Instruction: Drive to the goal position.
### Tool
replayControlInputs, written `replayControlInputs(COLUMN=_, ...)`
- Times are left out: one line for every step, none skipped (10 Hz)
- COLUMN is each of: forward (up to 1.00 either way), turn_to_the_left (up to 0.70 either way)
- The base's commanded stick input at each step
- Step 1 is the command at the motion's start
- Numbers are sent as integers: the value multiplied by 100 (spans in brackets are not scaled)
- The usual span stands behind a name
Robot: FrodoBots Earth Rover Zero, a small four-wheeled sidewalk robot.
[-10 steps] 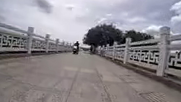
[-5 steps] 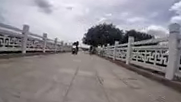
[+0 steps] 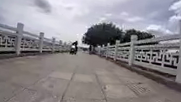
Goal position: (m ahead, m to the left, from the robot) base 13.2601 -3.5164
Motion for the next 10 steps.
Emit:
replayControlInputs(forward=70, turn_to_the_left=0)
replayControlInputs(forward=70, turn_to_the_left=0)
replayControlInputs(forward=70, turn_to_the_left=0)
replayControlInputs(forward=70, turn_to_the_left=0)
replayControlInputs(forward=70, turn_to_the_left=0)
replayControlInputs(forward=70, turn_to_the_left=0)
replayControlInputs(forward=70, turn_to_the_left=0)
replayControlInputs(forward=70, turn_to_the_left=0)
replayControlInputs(forward=70, turn_to_the_left=0)
replayControlInputs(forward=70, turn_to_the_left=0)
